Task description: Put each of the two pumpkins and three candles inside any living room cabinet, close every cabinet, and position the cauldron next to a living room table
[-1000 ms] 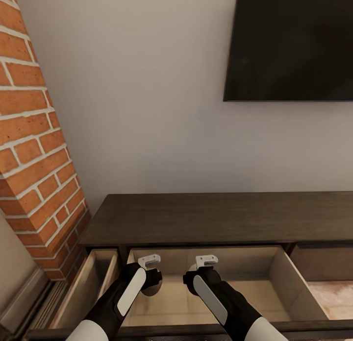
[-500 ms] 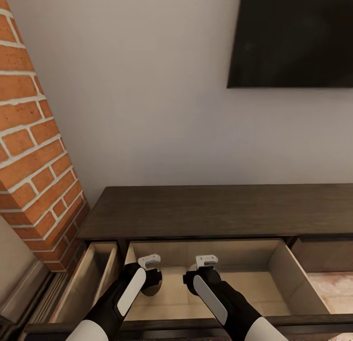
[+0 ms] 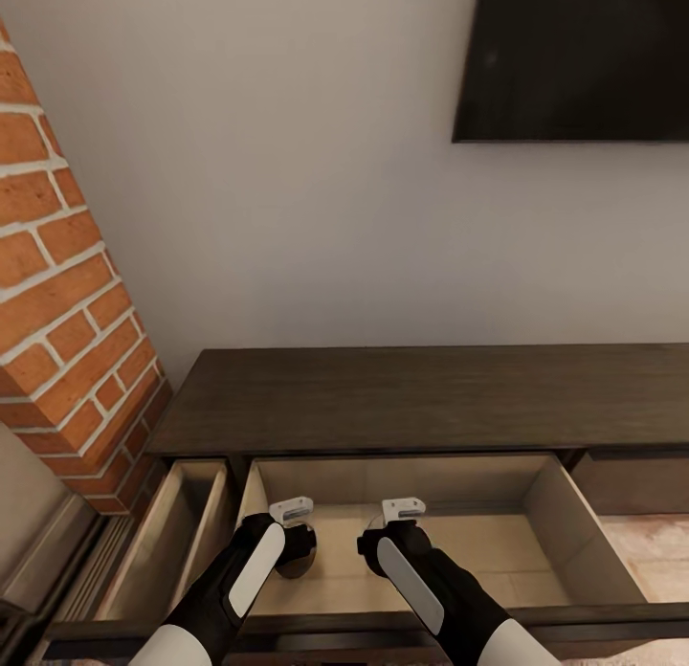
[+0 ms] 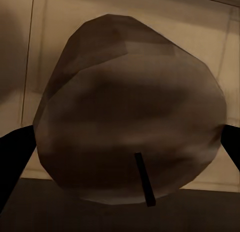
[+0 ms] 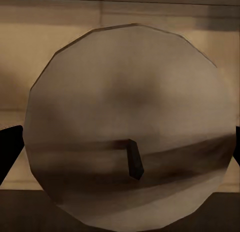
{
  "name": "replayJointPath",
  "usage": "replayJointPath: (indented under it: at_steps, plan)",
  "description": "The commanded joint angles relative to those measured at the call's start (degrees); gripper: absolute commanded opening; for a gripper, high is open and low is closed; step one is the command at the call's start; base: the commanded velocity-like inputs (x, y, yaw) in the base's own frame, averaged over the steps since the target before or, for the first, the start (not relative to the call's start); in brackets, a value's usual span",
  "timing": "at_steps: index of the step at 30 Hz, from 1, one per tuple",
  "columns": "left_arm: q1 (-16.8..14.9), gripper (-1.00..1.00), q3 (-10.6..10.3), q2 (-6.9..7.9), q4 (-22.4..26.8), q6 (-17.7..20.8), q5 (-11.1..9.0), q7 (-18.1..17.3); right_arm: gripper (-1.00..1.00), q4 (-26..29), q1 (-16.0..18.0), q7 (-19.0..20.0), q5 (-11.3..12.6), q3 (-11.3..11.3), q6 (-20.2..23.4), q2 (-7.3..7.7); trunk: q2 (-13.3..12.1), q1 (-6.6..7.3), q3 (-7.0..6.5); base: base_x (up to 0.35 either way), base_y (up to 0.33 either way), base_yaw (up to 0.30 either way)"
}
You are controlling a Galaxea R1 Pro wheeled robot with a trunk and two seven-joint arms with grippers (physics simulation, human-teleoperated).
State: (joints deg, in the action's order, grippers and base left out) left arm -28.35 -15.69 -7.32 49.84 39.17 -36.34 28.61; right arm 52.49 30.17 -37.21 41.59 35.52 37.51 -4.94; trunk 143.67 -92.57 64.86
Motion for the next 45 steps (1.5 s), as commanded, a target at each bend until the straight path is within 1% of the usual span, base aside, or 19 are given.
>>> replayJointPath:
  at_steps: [1,15,32,33,45]
  plan:
    - [-0.04,-1.0,-0.13,0.02,0.08,0.03,-0.58,0.57,-1.0,0.07,0.06,-0.57,0.51,0.16,0.02,0.02,0.04,-0.01,0.28,0.0,0.0,0.0]
    - [-0.04,-1.0,-0.13,0.0,0.08,0.03,-0.58,0.57,-1.0,0.07,0.06,-0.58,0.48,0.18,0.02,0.02,0.23,-0.37,3.38,0.0,0.0,0.0]
    - [-0.04,-1.0,-0.13,0.02,0.08,0.03,-0.57,0.66,-1.0,0.07,0.06,-0.58,0.42,0.16,0.02,0.02,0.23,-0.37,3.38,0.0,0.0,0.0]
    - [-0.04,1.0,-0.13,0.02,0.08,0.03,-0.57,0.66,-1.0,0.09,0.06,-0.58,0.42,0.16,0.02,0.02,0.23,-0.37,3.38,0.0,0.0,0.0]
    - [-0.04,1.0,-0.13,0.02,0.16,0.03,-0.57,0.83,-1.0,0.08,0.06,-0.58,0.45,0.16,0.02,0.02,0.23,-0.37,3.38,0.0,0.0,0.0]
